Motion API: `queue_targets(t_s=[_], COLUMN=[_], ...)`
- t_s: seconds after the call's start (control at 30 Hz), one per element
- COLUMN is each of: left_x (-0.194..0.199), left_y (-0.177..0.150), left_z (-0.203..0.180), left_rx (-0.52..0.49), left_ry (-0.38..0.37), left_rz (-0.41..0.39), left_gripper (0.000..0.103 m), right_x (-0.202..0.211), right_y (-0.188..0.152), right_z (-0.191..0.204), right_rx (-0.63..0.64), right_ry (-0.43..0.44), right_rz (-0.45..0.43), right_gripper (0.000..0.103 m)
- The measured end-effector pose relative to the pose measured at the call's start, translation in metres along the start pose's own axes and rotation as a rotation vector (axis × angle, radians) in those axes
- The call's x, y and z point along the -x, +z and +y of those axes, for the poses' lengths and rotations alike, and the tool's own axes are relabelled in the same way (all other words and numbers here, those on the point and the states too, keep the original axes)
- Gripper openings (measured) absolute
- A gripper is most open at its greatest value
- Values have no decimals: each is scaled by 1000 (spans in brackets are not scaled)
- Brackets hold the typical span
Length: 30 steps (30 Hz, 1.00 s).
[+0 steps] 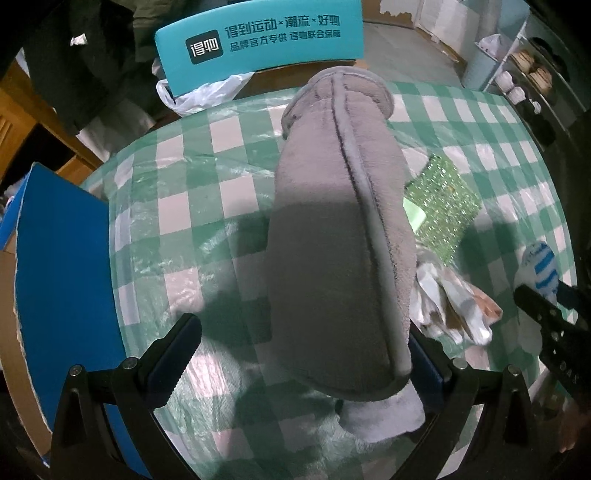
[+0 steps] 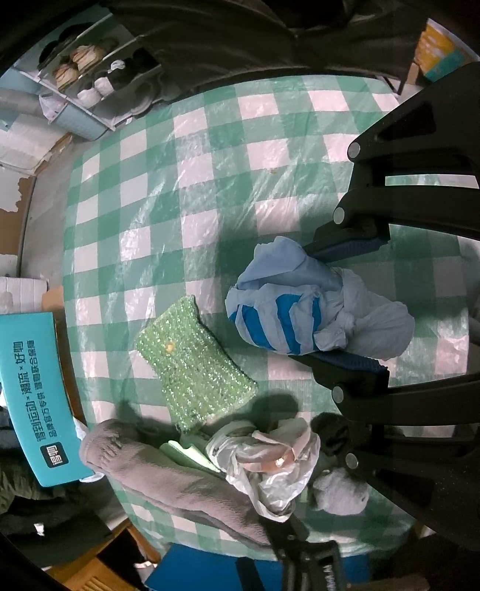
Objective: Organize soft objects
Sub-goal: 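Grasp the blue-striped sock with the right gripper while the left gripper grasps the grey mitten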
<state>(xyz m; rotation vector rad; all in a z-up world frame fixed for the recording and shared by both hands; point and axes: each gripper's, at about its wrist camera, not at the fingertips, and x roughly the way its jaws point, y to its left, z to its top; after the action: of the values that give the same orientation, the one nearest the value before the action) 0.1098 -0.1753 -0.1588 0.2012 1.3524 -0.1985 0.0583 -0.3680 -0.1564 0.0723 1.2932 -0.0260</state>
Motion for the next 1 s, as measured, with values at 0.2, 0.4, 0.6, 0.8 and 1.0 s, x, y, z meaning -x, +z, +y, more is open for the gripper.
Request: queue_targets(t_s=[0.2,0.4,0.6,0.8,1.0], left_x=[-8,-22,-27,-15,-3], left_y=[16,18,13,10,5], left_z=[3,-3,1,3,10], left_rx=[26,32,61,58,54], left_ry=[-19,-79,-138,-151,-121], left_rz=[8,40,42,15,-23], left_gripper=[103,90,54,30,22], right_x=[1,2,1,3,9], right_y=[0,1,3,5,6], right_z=[-1,-2,-1,2,7], right_rx=[-4,-8,-9,-1,11], right_ry=[5,6,5,6,2], right_rz=[-4,-6,-2,-7,-24], right_gripper=[43,43,43,43,43])
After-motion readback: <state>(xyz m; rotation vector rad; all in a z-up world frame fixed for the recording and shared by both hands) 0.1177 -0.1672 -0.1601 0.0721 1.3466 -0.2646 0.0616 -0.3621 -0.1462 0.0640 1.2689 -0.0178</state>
